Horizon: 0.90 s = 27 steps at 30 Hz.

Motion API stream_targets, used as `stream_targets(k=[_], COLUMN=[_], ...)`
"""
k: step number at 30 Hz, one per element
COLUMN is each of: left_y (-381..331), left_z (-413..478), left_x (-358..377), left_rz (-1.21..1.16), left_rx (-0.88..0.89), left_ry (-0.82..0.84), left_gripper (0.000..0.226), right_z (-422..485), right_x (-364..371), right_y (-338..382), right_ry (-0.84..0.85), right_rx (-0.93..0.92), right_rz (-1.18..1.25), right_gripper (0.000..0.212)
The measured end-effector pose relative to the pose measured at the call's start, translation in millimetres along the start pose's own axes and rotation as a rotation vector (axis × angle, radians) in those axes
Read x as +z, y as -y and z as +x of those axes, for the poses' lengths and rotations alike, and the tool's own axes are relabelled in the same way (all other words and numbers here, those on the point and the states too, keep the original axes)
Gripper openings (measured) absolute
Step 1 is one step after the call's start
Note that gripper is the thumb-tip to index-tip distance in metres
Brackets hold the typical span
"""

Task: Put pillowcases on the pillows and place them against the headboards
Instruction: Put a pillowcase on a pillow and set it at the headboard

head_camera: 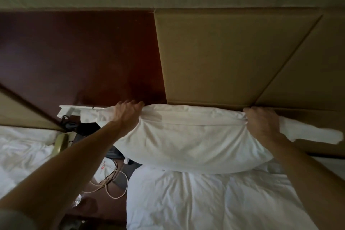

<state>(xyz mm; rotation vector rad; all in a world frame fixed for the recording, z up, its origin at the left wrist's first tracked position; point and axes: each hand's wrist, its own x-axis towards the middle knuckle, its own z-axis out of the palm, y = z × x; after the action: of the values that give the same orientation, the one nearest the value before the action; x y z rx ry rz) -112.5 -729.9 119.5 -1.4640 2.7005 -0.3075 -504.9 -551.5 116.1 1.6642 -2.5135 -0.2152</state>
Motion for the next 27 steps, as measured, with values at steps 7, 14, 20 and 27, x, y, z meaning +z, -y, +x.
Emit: stream_targets(k=[7, 14, 20, 27], left_y=[-1.6, 3.3, 14.5, 24.7], left_z=[-4.0, -24.3, -48.5, -68.4], left_x=[-7.5, 1.7, 22.2, 41.8], left_rz=[0.052, 0.058, 0.019, 0.087], left_rx=[0.088, 0.117, 0.204, 0.269], left_ry=[-0.092, -0.114, -0.092, 0.037], left_gripper=[0.040, 0.012, 0.045, 0.082], right_z=[-12.8, -28.4, -43.6, -78.8], right_x=[6.0, -1.0, 8.4, 24.7], right_y=[1.8, 26.5, 52.4, 70.9], right_ry=[-0.260, -0.219, -0.140, -0.052], right_rx=[-0.044, -0.056, -0.141, -0.054], right_rz=[-0.054, -0.076, 0.070, 0.113], right_gripper=[0.018, 0.004, 0.019, 0.061])
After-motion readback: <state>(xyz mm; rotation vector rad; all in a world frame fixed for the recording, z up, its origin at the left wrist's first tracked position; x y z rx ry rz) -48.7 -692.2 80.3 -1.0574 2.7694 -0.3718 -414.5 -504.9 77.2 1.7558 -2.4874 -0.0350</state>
